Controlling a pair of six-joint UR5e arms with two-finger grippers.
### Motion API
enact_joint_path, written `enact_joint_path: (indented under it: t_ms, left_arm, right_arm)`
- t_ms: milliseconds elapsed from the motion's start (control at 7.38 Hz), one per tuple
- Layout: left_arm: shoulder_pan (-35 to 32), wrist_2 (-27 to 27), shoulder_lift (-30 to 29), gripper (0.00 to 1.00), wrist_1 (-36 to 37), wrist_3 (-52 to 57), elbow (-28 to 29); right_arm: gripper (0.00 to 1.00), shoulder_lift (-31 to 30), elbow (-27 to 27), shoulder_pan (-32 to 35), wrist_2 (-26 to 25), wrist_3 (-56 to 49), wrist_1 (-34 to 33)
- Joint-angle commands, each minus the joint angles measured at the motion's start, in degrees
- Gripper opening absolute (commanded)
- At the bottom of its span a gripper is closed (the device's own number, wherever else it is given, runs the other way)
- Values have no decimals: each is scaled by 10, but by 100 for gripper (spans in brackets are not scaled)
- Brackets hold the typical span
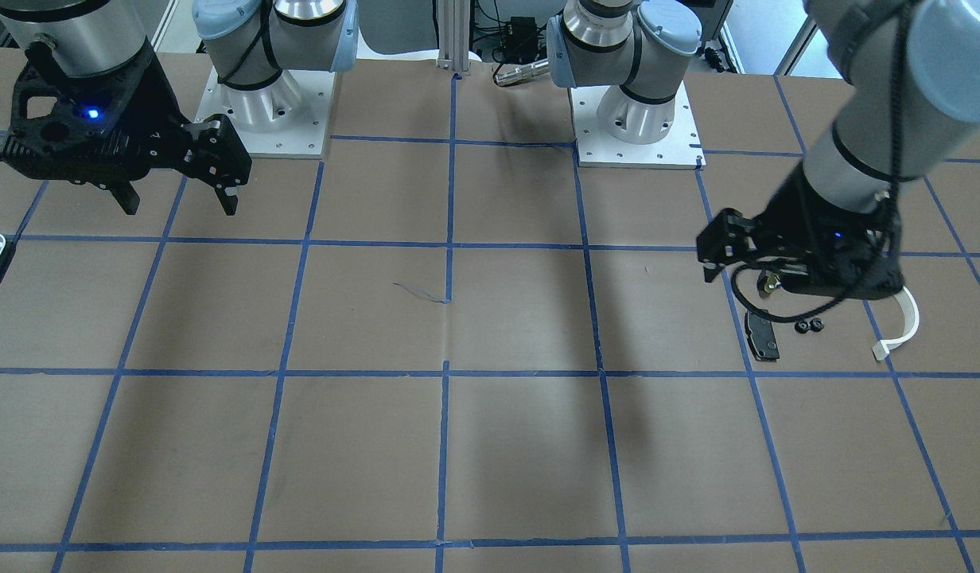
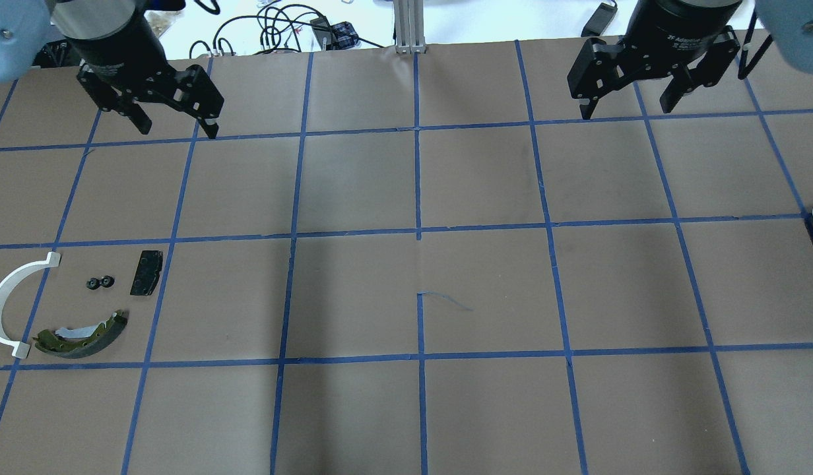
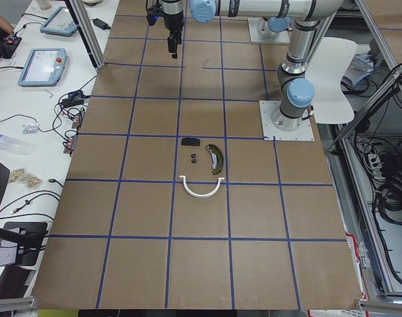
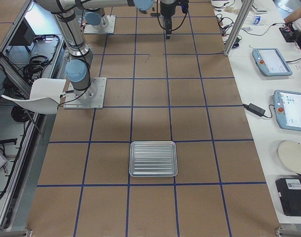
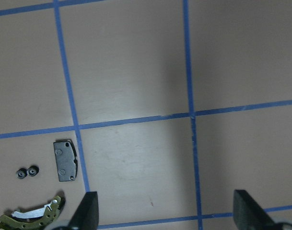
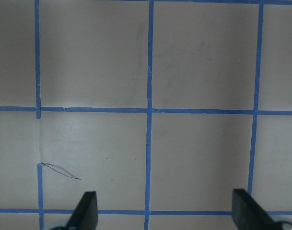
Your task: Place bearing gear from tray to pile
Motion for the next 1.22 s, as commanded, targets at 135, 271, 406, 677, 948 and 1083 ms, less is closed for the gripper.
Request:
enact_joint_path:
  t_ms: [135,271,406,677,948,1083]
  left_arm:
    - [-22,-1,28,100,-2,-12,-28]
    - [-17,3,42,100,0,-2,-41]
    - [-8,3,50,100,-5,3,-43]
    - [12,3,59,100,-7,23,-46]
    - [12,-1,71,100,-3,23,-75]
    - [14,0,85,100,4,25,-100]
  right_arm:
    - [100,2,1,0,3,0,-16]
    - [100,2,1,0,2,-2,-25]
    - [100,4,1,0,3,-1,-26]
    - [100,15,-6,0,-5,-5,-32]
    - [100,20,-8,0,-4,-8,-35]
    - [100,21,-8,0,0,-8,-36]
